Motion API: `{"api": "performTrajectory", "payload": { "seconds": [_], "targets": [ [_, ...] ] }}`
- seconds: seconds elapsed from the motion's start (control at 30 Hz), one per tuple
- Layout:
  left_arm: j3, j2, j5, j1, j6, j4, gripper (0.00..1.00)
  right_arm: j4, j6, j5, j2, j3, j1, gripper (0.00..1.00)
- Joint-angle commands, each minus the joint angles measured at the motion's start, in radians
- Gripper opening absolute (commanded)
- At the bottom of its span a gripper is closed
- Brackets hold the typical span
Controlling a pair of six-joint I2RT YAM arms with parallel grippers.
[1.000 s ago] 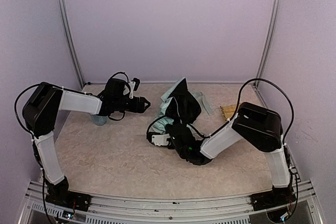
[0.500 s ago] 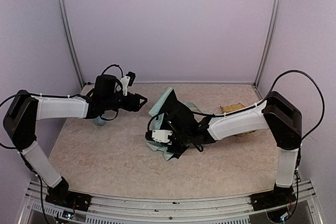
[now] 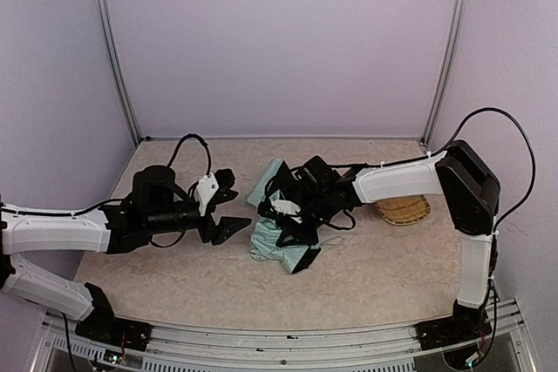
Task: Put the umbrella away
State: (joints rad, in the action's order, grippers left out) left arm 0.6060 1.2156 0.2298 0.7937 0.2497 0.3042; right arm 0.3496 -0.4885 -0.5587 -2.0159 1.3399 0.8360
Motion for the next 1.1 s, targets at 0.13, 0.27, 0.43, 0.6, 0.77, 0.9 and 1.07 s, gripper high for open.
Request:
{"api": "performTrajectory", "payload": {
  "seconds": [0.13, 0.27, 0.43, 0.6, 0.77, 0.9, 1.07],
  "targets": [
    [0.01, 0.26, 0.111, 0.025, 0.113, 0.171, 0.83, 0.139, 0.046, -0.152, -0.027, 0.0, -0.027, 0.36],
    [0.078, 0.4, 0.099, 0.01, 0.115, 0.158, 0.82, 0.11, 0.063, -0.2, 0.015, -0.006, -0.046, 0.42],
    [0.114, 0.455, 0.227, -0.025, 0.058, 0.186, 0.76, 0.029, 0.104, -0.273, 0.098, -0.056, -0.07, 0.43],
    [0.169, 0.521, 0.305, -0.049, -0.011, 0.189, 0.69, -0.08, 0.166, -0.32, 0.171, -0.107, -0.093, 0.46],
    [0.195, 0.559, 0.337, -0.072, -0.049, 0.186, 0.68, -0.125, 0.215, -0.368, 0.245, -0.163, -0.124, 0.52],
    [0.196, 0.554, 0.342, -0.076, -0.053, 0.186, 0.68, -0.235, 0.357, -0.307, 0.311, -0.222, -0.167, 0.58],
    [0.191, 0.547, 0.328, -0.074, -0.063, 0.203, 0.65, -0.331, 0.62, -0.089, 0.291, -0.166, -0.173, 0.58]
  ]
}}
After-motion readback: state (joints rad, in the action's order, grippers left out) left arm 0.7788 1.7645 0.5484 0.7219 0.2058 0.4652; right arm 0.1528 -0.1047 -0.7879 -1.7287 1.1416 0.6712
